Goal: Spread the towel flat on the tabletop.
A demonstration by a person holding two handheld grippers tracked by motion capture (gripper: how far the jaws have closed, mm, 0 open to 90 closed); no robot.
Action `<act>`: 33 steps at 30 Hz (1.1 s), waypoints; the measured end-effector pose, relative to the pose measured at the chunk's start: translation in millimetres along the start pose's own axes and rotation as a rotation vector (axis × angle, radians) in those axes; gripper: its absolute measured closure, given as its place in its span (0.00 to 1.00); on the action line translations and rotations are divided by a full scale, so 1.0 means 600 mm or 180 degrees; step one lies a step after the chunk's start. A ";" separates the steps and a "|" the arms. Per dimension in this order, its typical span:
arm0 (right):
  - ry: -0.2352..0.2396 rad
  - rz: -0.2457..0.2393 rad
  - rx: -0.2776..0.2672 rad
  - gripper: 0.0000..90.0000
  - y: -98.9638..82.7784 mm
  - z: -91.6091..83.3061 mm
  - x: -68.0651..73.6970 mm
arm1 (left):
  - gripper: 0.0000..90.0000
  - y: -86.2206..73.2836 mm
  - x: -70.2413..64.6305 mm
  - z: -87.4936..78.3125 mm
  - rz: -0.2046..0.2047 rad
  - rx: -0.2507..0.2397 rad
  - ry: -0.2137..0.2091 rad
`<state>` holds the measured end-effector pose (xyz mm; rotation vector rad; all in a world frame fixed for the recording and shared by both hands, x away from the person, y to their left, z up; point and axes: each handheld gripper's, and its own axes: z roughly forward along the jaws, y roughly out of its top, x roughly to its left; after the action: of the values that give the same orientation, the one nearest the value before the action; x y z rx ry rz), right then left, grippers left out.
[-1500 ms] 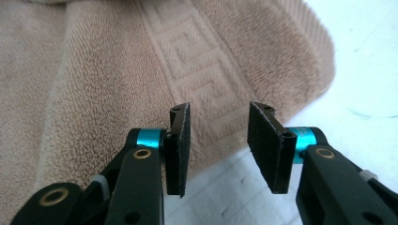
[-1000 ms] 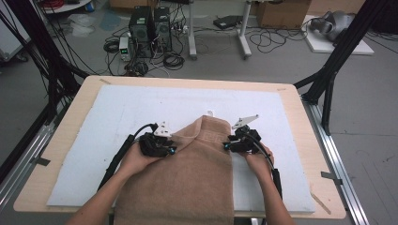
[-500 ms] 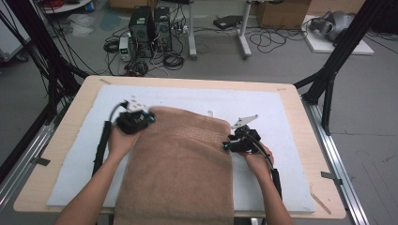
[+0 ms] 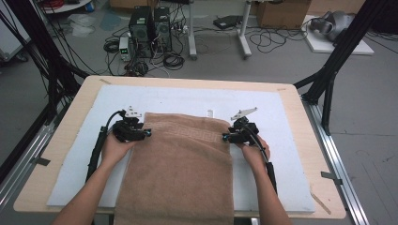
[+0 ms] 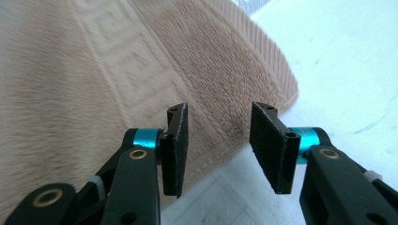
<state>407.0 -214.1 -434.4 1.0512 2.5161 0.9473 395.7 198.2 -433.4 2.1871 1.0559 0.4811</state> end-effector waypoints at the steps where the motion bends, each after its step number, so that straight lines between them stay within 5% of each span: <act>1: 0.0022 0.0040 -0.0015 0.66 -0.002 0.004 -0.003 | 0.67 -0.002 -0.001 0.004 0.0016 -0.0007 -0.0021; 4: 0.0167 0.0014 -0.0055 0.89 0.000 0.005 -0.009 | 0.90 0.002 -0.007 0.006 0.0107 -0.0026 -0.0027; 7: 0.0065 -0.0062 0.0016 0.92 0.015 0.006 -0.011 | 0.93 0.004 -0.007 0.007 0.0093 -0.0058 -0.0005; 12: -0.0225 -0.0120 -0.0107 0.93 0.055 -0.008 -0.020 | 0.93 0.014 -0.002 0.000 -0.0049 -0.0284 0.0083; 14: -0.0249 -0.0072 -0.0088 0.90 0.068 -0.008 -0.025 | 0.84 0.017 -0.001 -0.001 -0.0078 -0.0292 0.0141; 16: -0.0257 -0.0064 -0.0091 0.81 0.072 -0.006 -0.025 | 0.73 0.014 0.004 -0.004 -0.0118 -0.0275 0.0062; 20: -0.0177 -0.0142 -0.0003 0.74 0.068 -0.003 -0.017 | 0.71 0.008 0.012 -0.015 -0.0209 -0.0310 0.0010; 33: 0.0183 -0.0067 -0.0358 0.56 0.046 -0.039 -0.001 | 0.61 0.009 0.007 -0.042 -0.0167 -0.0460 -0.0150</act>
<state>411.7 -210.8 -398.6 0.9755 2.4813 1.1139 386.9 209.2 -411.3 2.0294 1.0187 0.4654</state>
